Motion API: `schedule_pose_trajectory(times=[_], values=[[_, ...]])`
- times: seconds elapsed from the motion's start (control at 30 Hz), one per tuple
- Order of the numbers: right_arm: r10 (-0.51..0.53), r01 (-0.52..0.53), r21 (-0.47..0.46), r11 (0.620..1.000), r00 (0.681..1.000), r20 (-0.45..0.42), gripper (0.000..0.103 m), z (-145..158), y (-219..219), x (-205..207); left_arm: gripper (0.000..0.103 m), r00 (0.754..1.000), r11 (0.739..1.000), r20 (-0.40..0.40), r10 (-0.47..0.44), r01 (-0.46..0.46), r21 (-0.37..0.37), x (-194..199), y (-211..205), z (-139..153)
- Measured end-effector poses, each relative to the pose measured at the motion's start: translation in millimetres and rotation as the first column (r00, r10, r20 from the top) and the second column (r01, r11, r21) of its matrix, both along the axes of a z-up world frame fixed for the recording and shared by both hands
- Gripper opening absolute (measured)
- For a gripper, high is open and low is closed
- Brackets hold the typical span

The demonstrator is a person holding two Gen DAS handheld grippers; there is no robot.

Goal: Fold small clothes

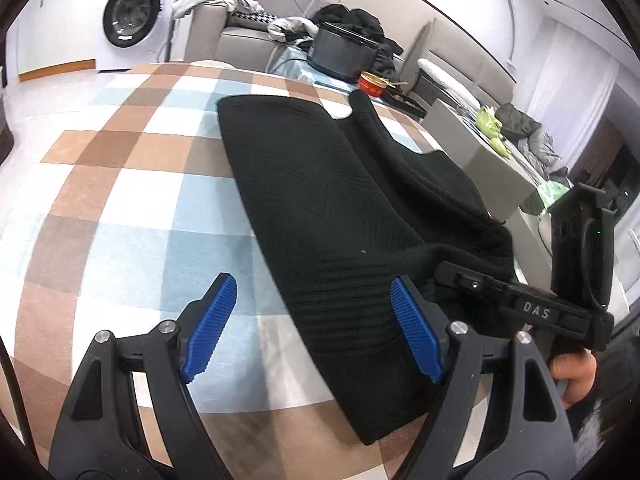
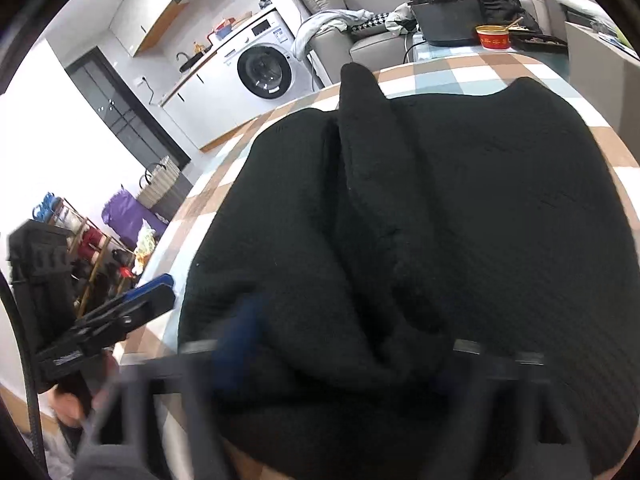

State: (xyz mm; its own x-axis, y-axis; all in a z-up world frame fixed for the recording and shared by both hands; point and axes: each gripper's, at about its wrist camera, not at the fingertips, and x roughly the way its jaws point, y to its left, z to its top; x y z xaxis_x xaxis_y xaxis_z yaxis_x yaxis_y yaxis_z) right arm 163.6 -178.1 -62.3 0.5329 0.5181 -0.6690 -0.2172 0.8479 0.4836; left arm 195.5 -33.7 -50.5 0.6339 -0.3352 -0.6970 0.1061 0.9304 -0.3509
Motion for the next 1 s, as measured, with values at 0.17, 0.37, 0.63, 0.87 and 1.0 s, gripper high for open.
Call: schedule_pose_trajectory(times=[0.17,0.37,0.63,0.87,1.0], values=[[-0.043,0.036,0.044,0.998,0.985,0.165,0.013,47.4,-20.1,-38.0,0.077,1.0,1.0,0.019,0.023,-0.023,-0.019,-2.2,17.7,8.8],[-0.171,0.17,-0.128,0.977,0.985,0.003,0.025,17.6,-57.8,-69.8,0.078,0.999,0.999,-0.042,0.006,-0.007,-0.033,17.9,9.6,-4.7],[-0.256,0.266,-0.142,0.953,0.963,0.086,0.06,31.0,-90.8,-84.6,0.077,0.989,0.991,-0.125,-0.084,0.069,-0.115,55.4,-27.7,-32.3],[-0.355,0.361,-0.197,0.912,0.933,0.063,0.06,14.8,-124.9,-74.8,0.018,0.991,0.994,-0.115,-0.067,0.057,-0.091,75.3,-51.8,-37.0],[-0.33,0.325,-0.169,0.931,0.944,-0.006,0.046,-1.1,-125.0,-61.2,0.013,0.993,0.995,-0.097,-0.069,0.061,-0.082,71.9,-49.5,-35.0]])
